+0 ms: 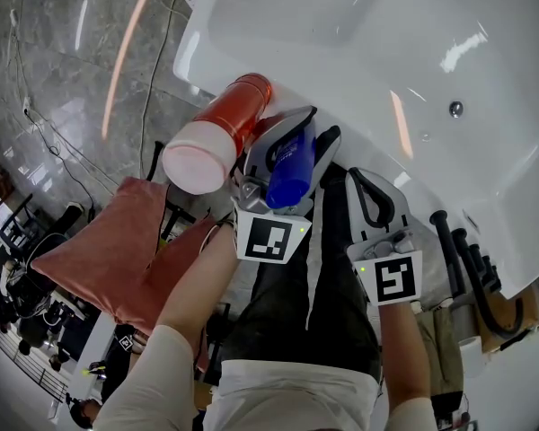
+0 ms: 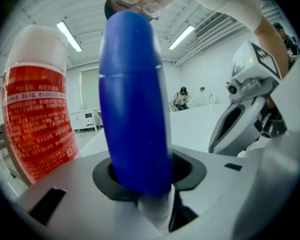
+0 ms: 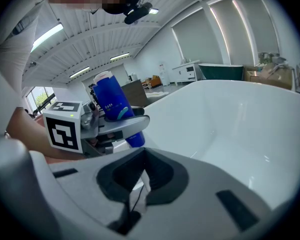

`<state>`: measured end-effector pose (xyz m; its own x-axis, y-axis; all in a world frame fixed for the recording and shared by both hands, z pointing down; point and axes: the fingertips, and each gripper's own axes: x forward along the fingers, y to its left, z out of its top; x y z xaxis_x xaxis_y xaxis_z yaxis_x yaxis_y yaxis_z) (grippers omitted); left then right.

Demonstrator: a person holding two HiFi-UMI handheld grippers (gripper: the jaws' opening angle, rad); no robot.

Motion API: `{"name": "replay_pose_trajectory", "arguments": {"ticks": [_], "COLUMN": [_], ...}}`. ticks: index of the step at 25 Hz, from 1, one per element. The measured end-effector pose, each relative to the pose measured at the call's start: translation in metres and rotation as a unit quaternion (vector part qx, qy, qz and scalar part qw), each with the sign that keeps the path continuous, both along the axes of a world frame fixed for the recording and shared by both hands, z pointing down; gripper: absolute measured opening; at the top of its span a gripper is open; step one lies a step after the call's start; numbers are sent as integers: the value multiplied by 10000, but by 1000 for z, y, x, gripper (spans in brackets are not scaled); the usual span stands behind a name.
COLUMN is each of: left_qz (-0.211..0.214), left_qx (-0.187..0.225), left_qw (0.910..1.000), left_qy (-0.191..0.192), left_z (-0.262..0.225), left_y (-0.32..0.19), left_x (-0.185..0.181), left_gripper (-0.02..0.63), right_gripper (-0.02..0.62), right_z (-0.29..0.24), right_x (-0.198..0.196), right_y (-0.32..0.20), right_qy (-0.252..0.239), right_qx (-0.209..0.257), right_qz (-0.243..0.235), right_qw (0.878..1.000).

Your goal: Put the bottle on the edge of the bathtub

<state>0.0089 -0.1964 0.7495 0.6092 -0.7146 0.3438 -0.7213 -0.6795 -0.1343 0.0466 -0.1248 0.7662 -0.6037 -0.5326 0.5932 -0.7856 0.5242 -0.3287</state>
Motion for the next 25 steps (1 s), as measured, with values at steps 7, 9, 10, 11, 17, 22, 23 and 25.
{"name": "replay_pose_trajectory", "arguments": {"ticks": [7,9,10,11,17,22,23,25], "left_qz": [-71,-83,-93,-108,-191,-286,-305,-337], "left_qx": [-70,-93,-102,-113,-145,-179,-193,-224], "left_qw": [9999,9999,9999,9999,9997,9993,9992,9990], "left_qy": [-40,-54,-60,-65,-110,-142,-151,-165], "left_z": [5,7,8,9,10,12,13,14], "left_y": [3,4,5,5,7,11,12,14], "left_x": [-1,-2,-2,-2,-7,-11,-13,-16], "left_gripper": [158,163,166,170,173,179,181,186], "right_gripper": [3,3,3,3,3,3,3,3], "right_z": [1,2,2,2,1,2,2,2], "right_x": [1,0,0,-1,-2,-1,-1,-1], "right_y": [0,0,0,0,3,5,5,5], "right_qy": [-5,-14,-20,-25,-28,-20,-21,-17], "right_qx": [-10,0,5,9,-2,4,8,9], "right_qz": [-13,-14,-15,-18,-49,-81,-82,-92], "right_qw": [10000,10000,10000,10000,10000,10000,10000,10000]}}
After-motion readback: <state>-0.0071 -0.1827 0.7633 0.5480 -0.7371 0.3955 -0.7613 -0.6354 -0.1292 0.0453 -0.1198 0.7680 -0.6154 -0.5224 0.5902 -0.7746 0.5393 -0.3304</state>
